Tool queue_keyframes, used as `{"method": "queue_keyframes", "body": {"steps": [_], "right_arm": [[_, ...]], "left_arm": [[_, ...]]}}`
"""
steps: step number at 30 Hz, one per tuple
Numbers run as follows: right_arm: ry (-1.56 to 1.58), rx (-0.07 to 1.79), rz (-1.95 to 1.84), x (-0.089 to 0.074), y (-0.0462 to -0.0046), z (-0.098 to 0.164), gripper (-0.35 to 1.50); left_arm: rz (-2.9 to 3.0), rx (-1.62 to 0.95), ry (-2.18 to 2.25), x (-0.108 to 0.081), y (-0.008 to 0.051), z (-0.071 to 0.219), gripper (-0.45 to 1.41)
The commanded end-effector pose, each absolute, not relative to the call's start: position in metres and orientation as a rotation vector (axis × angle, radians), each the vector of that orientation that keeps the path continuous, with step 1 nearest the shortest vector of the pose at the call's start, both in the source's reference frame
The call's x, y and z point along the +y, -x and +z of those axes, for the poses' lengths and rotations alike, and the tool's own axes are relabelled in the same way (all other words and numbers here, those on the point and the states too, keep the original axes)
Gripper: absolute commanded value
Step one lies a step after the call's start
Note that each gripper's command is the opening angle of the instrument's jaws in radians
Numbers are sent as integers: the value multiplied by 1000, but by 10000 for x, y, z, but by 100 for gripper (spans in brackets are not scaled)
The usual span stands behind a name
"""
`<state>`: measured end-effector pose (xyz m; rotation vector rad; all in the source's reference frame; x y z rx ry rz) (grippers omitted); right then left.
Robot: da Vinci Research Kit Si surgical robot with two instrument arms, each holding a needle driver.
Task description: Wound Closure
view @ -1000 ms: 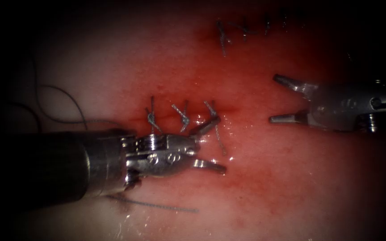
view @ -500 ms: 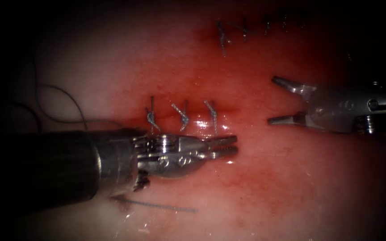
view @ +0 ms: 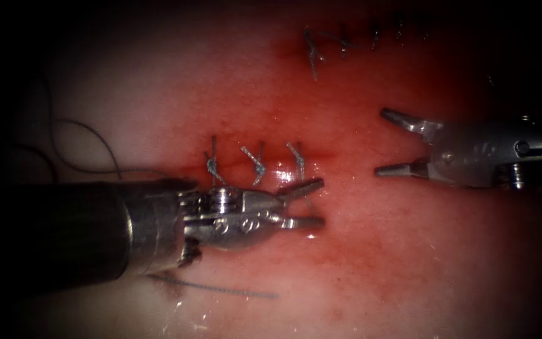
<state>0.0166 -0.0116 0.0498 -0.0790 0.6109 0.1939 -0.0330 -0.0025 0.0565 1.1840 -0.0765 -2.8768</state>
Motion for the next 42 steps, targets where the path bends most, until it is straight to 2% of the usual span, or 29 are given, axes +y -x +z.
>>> {"method": "queue_keyframes", "body": {"steps": [1, 2, 3, 5, 7, 16, 23, 42], "right_arm": [[73, 614, 190, -120, -174, 504, 109], [73, 614, 190, -120, -174, 504, 109], [50, 620, 184, -123, -174, 505, 91], [41, 626, 179, -124, -175, 505, 89], [-13, 709, 151, -124, -178, 507, 88], [44, 936, 42, -125, -208, 510, 104], [116, 1083, 11, -126, -237, 518, 104], [244, 1227, -2, -140, -291, 549, 109]], "left_arm": [[-2879, -76, -1187, -25, 336, 570, -22], [-2879, -76, -1187, -25, 336, 570, -22], [-2887, -56, -1187, -25, 334, 569, -45], [-2885, -45, -1184, -24, 331, 568, -45], [-2887, -24, -1200, -21, 322, 562, -45], [-2918, -19, -1171, -7, 294, 542, -45], [-2951, -40, -1181, -4, 293, 534, -45], [-2884, -32, -1331, 0, 304, 530, -45]]}}
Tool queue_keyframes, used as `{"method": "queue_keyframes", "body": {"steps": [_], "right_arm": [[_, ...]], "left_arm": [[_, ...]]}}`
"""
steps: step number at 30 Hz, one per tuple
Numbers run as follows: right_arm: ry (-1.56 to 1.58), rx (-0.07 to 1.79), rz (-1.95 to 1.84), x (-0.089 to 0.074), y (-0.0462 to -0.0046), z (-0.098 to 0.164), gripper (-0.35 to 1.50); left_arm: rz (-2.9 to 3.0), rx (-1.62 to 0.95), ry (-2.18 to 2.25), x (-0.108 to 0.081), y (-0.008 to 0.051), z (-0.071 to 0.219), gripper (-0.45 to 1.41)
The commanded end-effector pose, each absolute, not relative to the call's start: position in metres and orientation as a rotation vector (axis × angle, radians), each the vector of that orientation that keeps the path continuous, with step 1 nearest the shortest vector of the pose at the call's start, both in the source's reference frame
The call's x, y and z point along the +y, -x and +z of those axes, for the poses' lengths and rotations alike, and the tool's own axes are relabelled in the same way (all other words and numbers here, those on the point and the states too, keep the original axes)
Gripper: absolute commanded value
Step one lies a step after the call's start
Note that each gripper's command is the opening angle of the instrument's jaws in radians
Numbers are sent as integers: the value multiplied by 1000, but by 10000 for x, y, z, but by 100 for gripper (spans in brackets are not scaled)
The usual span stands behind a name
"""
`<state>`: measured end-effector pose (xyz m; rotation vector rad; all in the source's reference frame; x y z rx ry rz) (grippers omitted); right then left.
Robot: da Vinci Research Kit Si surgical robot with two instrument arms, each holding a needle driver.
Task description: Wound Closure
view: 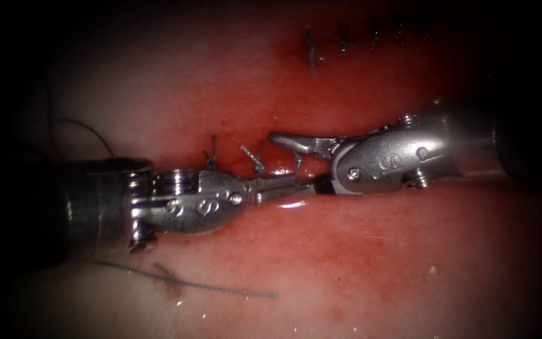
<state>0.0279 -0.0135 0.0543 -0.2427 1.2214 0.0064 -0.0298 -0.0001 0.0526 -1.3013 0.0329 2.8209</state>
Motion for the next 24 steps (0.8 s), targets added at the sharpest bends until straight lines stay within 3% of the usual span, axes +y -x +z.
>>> {"method": "queue_keyframes", "body": {"steps": [1, 21, 23, 24], "right_arm": [[243, 1232, -8, -142, -294, 550, 109], [306, 1266, -85, -145, -316, 552, 108], [306, 1266, -85, -146, -317, 553, 98], [267, 1252, -86, -149, -317, 554, 7]], "left_arm": [[2826, 34, 1304, 0, 304, 530, -45], [2818, 31, 1333, -13, 316, 519, -45], [2818, 31, 1333, -13, 316, 519, -45], [2818, 31, 1333, -13, 316, 519, -45]]}}
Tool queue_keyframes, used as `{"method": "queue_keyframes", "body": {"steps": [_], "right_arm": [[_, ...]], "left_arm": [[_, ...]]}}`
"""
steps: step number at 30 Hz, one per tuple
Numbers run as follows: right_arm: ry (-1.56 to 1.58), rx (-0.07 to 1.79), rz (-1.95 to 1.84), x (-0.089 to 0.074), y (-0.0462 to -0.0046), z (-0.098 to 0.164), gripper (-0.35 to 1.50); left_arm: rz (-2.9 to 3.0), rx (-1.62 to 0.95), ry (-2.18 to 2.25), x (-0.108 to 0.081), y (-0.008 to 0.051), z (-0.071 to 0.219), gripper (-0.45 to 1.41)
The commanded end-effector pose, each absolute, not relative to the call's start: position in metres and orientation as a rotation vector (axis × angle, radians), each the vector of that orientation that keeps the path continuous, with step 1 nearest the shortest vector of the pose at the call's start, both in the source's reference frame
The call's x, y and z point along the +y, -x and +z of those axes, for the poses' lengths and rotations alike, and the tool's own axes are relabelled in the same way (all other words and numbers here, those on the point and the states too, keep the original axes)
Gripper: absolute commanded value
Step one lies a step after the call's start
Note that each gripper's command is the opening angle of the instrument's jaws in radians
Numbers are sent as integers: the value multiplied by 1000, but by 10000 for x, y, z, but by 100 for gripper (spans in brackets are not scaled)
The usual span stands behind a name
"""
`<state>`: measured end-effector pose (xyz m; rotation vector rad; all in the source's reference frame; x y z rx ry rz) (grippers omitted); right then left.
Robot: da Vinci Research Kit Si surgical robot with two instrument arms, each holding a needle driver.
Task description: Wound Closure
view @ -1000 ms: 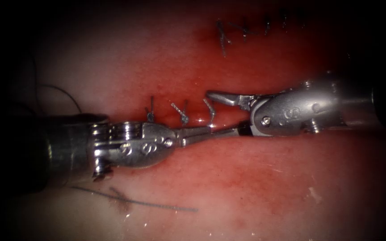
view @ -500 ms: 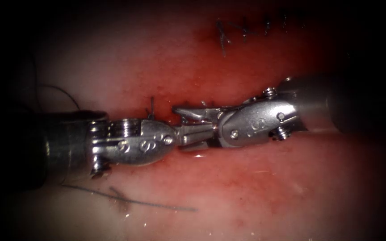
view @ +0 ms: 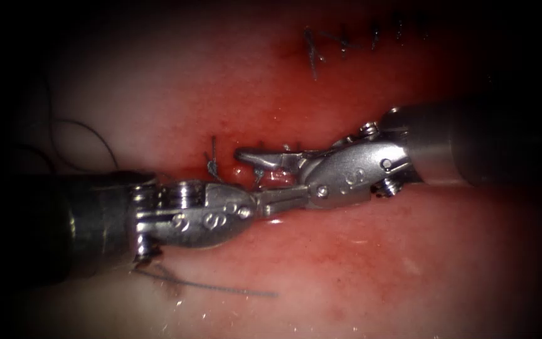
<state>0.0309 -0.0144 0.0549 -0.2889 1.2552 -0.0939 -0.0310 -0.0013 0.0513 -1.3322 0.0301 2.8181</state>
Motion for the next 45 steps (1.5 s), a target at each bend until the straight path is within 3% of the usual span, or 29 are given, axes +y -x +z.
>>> {"method": "queue_keyframes", "body": {"steps": [1, 12, 13, 15, 16, 28, 32, 33, 34, 35, 37, 39, 45], "right_arm": [[243, 1234, -95, -151, -317, 555, -35], [252, 1182, -84, -156, -318, 550, -35], [254, 1170, -77, -155, -316, 547, 32], [285, 1137, -36, -153, -312, 541, 130], [321, 1108, 1, -151, -308, 537, 147], [318, 1033, 88, -123, -230, 501, 148], [313, 1013, 142, -115, -193, 497, 148], [308, 1008, 156, -114, -188, 497, 148], [308, 1008, 156, -114, -188, 497, 148], [304, 993, 181, -111, -179, 497, 148], [298, 984, 202, -109, -174, 499, 148], [300, 975, 213, -108, -170, 500, 148], [301, 970, 214, -108, -169, 502, 148]], "left_arm": [[2818, 31, 1333, -13, 316, 519, -45], [2828, 17, 1332, -16, 316, 520, -45], [2828, 15, 1334, -16, 315, 519, -45], [2830, 9, 1341, -19, 311, 515, -45], [2829, 5, 1348, -22, 309, 513, -45], [2810, -46, 1404, -62, 295, 502, -45], [2673, -219, 1353, -75, 285, 530, 5], [2638, -265, 1316, -77, 283, 540, 29], [2638, -265, 1316, -77, 283, 540, 29], [2572, -354, 1255, -81, 279, 557, 66], [2551, -457, 1229, -86, 271, 576, 94], [2550, -565, 1181, -93, 260, 594, 111], [2562, -608, 1021, -87, 226, 603, 116]]}}
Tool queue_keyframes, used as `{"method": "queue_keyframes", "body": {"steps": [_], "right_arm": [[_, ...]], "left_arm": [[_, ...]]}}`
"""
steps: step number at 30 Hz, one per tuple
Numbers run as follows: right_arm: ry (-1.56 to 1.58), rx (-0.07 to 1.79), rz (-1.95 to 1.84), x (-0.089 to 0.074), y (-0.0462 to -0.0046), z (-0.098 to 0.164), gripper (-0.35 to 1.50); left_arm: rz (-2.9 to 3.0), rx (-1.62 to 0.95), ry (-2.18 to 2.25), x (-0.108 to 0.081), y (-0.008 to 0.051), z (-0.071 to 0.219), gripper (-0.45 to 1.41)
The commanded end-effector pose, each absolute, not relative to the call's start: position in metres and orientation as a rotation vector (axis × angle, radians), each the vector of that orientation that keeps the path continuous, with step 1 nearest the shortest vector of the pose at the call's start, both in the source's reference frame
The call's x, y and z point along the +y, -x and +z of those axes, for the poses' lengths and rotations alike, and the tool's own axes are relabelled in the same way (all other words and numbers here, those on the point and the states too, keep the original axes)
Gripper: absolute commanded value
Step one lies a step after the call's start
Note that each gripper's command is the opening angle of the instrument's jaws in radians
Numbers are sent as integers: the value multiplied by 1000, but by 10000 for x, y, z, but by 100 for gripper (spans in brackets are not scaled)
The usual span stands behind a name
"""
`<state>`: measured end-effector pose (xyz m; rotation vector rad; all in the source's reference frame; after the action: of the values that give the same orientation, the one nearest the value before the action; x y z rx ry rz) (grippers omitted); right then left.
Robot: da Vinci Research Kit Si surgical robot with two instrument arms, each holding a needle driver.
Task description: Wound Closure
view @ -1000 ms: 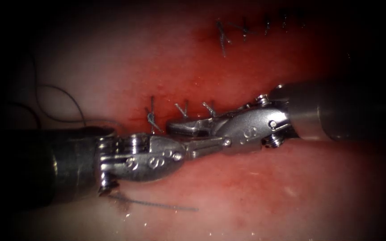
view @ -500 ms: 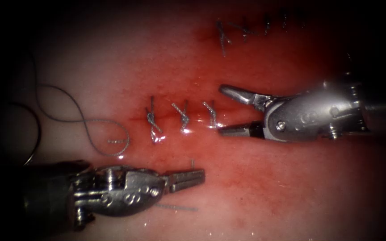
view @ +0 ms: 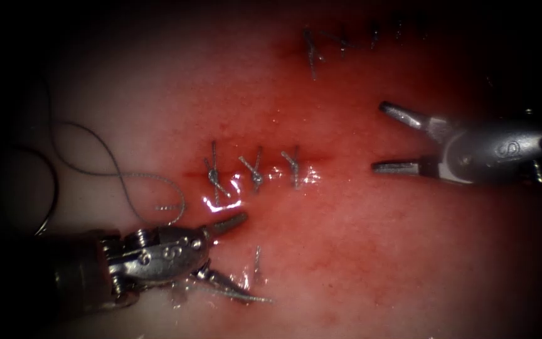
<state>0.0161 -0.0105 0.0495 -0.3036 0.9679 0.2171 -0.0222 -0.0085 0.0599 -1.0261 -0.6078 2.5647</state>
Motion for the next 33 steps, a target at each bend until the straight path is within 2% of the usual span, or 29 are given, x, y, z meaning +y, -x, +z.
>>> {"method": "queue_keyframes", "body": {"steps": [1, 6, 11, 15, 20, 24, 26, 28, 30, 33], "right_arm": [[300, 972, 212, -109, -169, 502, 148], [285, 962, 200, -110, -169, 502, 148], [231, 960, 185, -111, -170, 502, 147], [188, 933, 171, -115, -174, 501, 147], [132, 920, 185, -121, -172, 494, 145], [98, 940, 203, -126, -164, 490, 143], [63, 972, 195, -127, -159, 486, 130], [57, 989, 192, -126, -156, 484, 128], [53, 1007, 204, -125, -154, 483, 128], [38, 1018, 215, -126, -154, 482, 128]], "left_arm": [[2564, -613, 1023, -83, 220, 598, 116], [2564, -612, 1012, -73, 200, 570, 115], [2597, -574, 1090, -58, 205, 523, 94], [2598, -438, 1289, -43, 226, 486, 74], [2505, -332, 1474, -4, 242, 445, 76], [2509, -283, 1547, 19, 229, 441, 78], [2514, -279, 1574, 21, 211, 448, 71], [2522, -284, 1585, 21, 198, 455, 54], [2525, -277, 1592, 24, 187, 461, 61], [2526, -269, 1606, 26, 177, 470, 61]]}}
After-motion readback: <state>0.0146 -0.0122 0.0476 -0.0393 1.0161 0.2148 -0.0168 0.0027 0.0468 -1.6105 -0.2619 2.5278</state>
